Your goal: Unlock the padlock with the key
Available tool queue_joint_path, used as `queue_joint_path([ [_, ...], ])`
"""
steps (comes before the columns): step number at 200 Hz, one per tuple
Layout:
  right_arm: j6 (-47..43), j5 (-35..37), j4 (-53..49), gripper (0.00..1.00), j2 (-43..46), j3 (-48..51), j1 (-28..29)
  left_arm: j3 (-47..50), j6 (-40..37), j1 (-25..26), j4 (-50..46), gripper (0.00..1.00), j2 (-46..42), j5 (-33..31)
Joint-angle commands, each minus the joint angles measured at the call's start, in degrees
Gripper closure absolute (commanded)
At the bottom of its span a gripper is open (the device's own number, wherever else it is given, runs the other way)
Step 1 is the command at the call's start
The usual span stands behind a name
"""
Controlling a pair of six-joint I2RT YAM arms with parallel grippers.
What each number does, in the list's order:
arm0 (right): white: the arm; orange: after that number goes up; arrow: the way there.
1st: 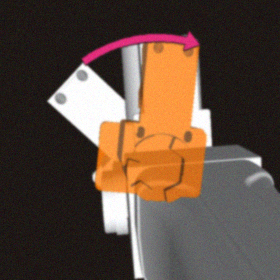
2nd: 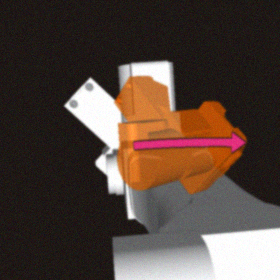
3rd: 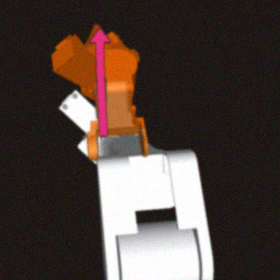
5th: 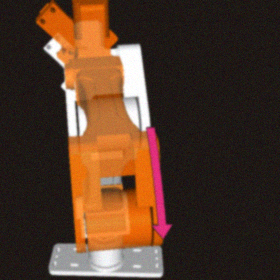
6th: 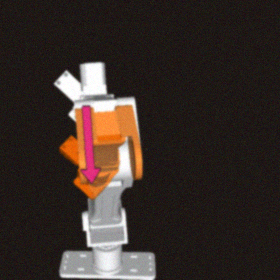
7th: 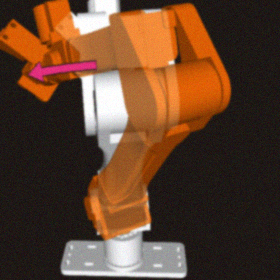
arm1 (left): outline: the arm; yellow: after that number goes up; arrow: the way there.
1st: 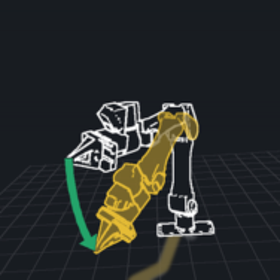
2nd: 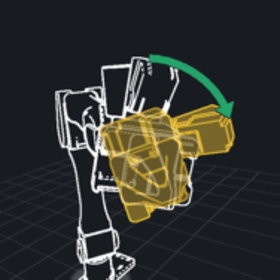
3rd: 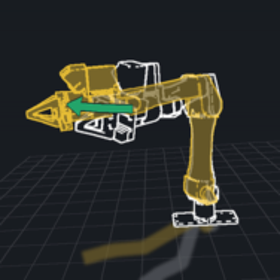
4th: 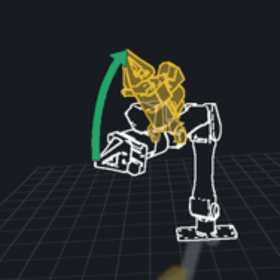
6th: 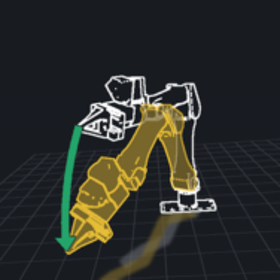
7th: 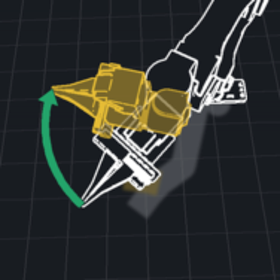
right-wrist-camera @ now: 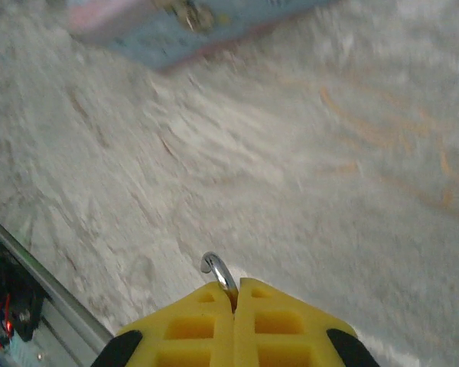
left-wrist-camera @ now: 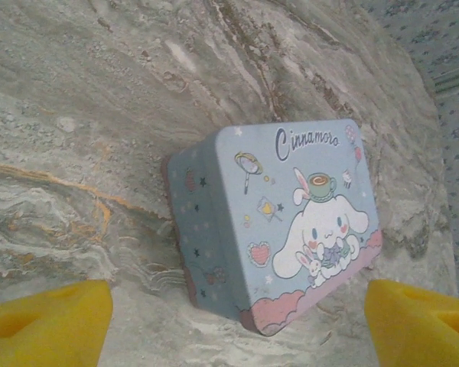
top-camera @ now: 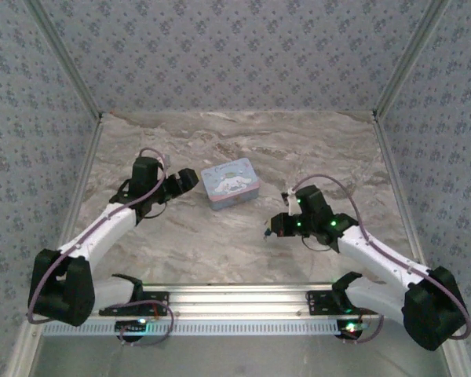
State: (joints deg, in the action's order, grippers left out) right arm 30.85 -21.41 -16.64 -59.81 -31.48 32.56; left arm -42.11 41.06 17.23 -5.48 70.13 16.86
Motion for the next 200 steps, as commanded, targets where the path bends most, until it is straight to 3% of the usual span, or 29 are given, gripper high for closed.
queue_joint_path([
  [1, 2.3, -2.0, -5.1, 1.00, -1.7, 2.3, 1.0, 0.7, -1.8, -0.4, -2.5, 0.14, -1.3, -1.2],
  [58, 1.6, -5.1, 4.0, 1.00, -13.5, -0.1, 1.2, 1.2, -1.9, -0.4, -3.1, 0.14, -2.0, 0.0],
  [84, 0.7, -4.7, 5.2, 0.80, -17.9, -2.0, 0.5, 0.9, -2.2, -0.6, -3.4, 0.14, -2.5, 0.1],
  [108, -0.1, -2.1, 5.2, 0.66, -16.7, -3.0, -0.7, 0.3, -2.4, -1.7, -3.8, 0.14, -3.1, 0.4],
  [148, -6.6, 6.4, 1.1, 0.53, -9.4, -6.2, -5.1, -1.2, -4.7, -6.3, -4.1, 0.13, -5.2, -0.6],
  [163, -9.2, 11.0, 1.5, 0.43, -5.8, -6.3, -7.6, -1.3, -6.4, -8.3, -3.7, 0.13, -6.6, -3.5],
  [200, -16.1, 21.7, 7.4, 0.11, 1.6, -3.6, -15.2, 2.5, -14.1, -10.7, 3.5, 0.13, -11.5, -19.0],
])
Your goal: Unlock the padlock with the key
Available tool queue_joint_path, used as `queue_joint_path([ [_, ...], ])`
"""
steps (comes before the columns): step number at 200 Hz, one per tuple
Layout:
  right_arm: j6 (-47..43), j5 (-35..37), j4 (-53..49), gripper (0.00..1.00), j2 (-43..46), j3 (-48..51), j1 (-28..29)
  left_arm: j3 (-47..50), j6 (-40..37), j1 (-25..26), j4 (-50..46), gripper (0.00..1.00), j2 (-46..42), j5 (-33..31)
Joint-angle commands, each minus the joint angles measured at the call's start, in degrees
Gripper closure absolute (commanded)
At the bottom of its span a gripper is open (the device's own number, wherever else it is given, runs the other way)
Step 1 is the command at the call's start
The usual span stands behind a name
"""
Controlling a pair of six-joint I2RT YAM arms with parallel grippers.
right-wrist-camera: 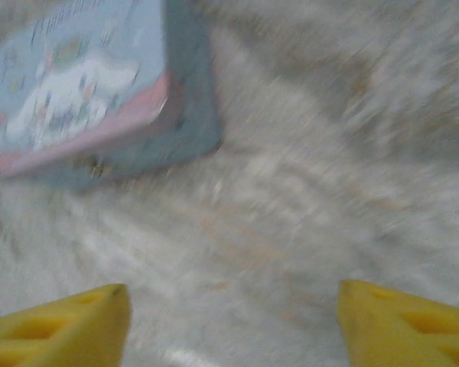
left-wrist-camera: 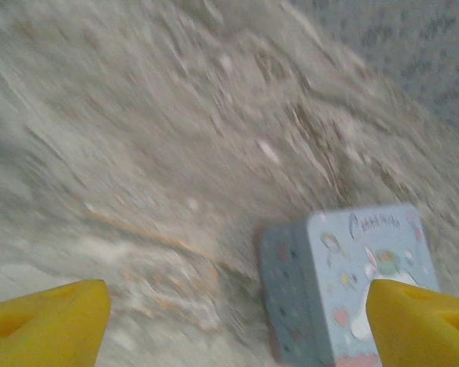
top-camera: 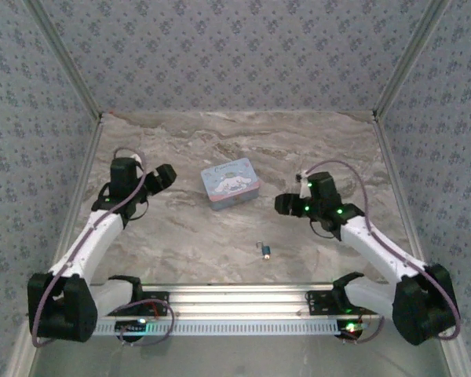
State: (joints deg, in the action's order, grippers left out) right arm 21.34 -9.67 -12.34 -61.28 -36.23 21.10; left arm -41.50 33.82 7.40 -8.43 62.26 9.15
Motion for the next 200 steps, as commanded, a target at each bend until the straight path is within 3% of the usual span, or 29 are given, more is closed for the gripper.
queue_joint_path([
  [1, -6.7, 10.3, 3.4, 0.10, 3.1, 1.2, -3.9, 2.2, -7.1, -0.9, 6.9, 0.13, -3.7, -11.8],
  [12, -7.8, 12.6, 5.9, 0.00, 4.1, 2.2, -6.3, 4.9, -9.6, -1.1, 12.1, 0.12, -4.9, -16.6],
  [34, -13.4, 17.3, 12.4, 0.00, 4.6, 5.3, -10.4, 10.8, -16.3, -1.1, 23.5, 0.12, -5.4, -21.8],
  [53, -18.7, 19.9, 21.1, 0.00, 4.0, 9.9, -12.3, 12.5, -20.9, -1.5, 25.5, 0.11, -4.0, -24.4],
  [81, -19.3, 16.9, 34.4, 0.00, -0.1, 15.2, -17.9, 13.8, -24.4, -2.7, 26.9, 0.11, -0.5, -24.2],
  [126, -21.9, 12.4, 56.3, 0.00, -13.4, 18.9, -21.6, 19.4, -27.7, -4.3, 39.6, 0.11, 4.4, -21.0],
  [150, -22.8, 8.6, 57.1, 0.00, -17.2, 17.0, -23.7, 20.0, -30.5, -4.8, 42.4, 0.11, 7.3, -18.4],
  [184, -21.9, 5.3, 68.2, 0.00, -26.6, 18.2, -25.1, 22.5, -33.6, -5.5, 51.5, 0.11, 12.0, -16.3],
  [200, -22.4, 5.1, 60.0, 0.00, -25.8, 14.5, -25.1, 23.5, -33.9, -6.4, 56.6, 0.11, 14.9, -14.3],
])
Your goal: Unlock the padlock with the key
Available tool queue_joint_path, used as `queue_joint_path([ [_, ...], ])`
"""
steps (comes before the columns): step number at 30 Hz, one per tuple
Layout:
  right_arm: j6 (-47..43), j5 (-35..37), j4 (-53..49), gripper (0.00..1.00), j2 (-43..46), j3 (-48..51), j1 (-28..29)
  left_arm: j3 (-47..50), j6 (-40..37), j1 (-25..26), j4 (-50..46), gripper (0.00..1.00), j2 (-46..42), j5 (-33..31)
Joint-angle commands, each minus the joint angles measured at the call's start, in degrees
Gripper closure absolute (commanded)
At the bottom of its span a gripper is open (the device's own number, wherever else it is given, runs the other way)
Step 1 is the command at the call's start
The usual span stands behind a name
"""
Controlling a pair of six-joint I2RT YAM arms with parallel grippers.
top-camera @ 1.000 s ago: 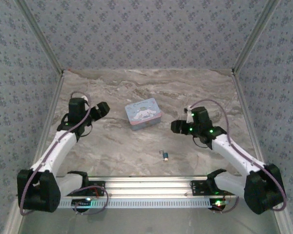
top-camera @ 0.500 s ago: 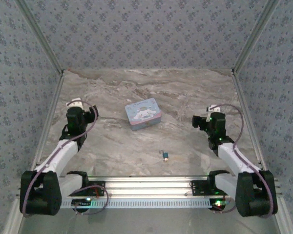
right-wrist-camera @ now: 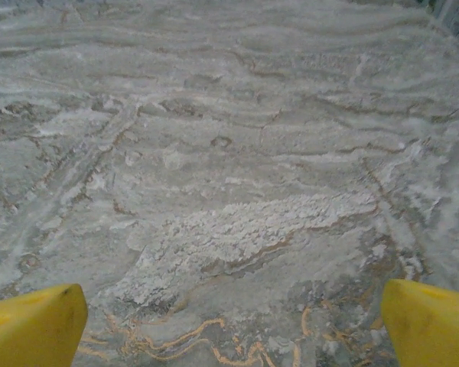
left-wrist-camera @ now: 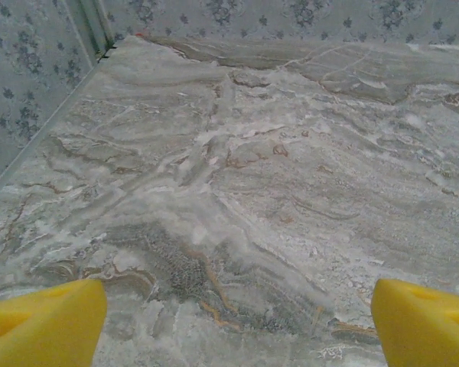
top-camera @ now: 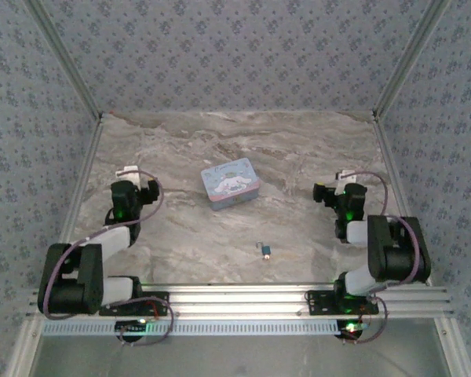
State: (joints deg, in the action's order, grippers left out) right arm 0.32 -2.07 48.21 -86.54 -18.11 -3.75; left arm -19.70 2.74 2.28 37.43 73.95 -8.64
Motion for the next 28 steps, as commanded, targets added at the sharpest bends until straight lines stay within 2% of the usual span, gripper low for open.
queue_joint_path([
  [1, -1.3, -2.4, -0.9, 0.00, -0.7, -3.7, -0.2, 1.6, -2.8, -1.4, 10.8, 0.11, 3.4, 3.7],
  [6, -1.6, -0.2, -1.4, 0.00, -0.9, -4.2, 0.7, 1.2, -3.3, -2.6, 16.7, 0.09, 12.2, 9.0],
  [7, -1.6, -0.1, -1.5, 0.00, -0.9, -4.2, 0.8, 1.1, -3.6, -2.7, 20.1, 0.05, 14.5, 9.8],
  [9, -1.7, 0.1, -1.4, 0.00, -0.8, -4.1, 0.9, -1.4, -3.6, -3.0, 12.4, 0.03, 12.7, 10.5],
  [12, -1.9, 0.4, -1.3, 0.00, -0.8, -4.2, 1.1, -4.3, -1.5, -4.3, 8.2, 0.02, 13.9, 9.7],
  [15, -2.5, 2.6, -1.0, 0.00, -0.8, -3.9, 2.2, -3.8, -0.9, -5.1, 9.4, 0.02, 14.0, 10.0],
  [28, -2.2, 1.9, -1.3, 0.00, -0.8, -4.1, 1.8, -4.0, -1.0, -4.8, 9.0, 0.02, 13.9, 9.6],
])
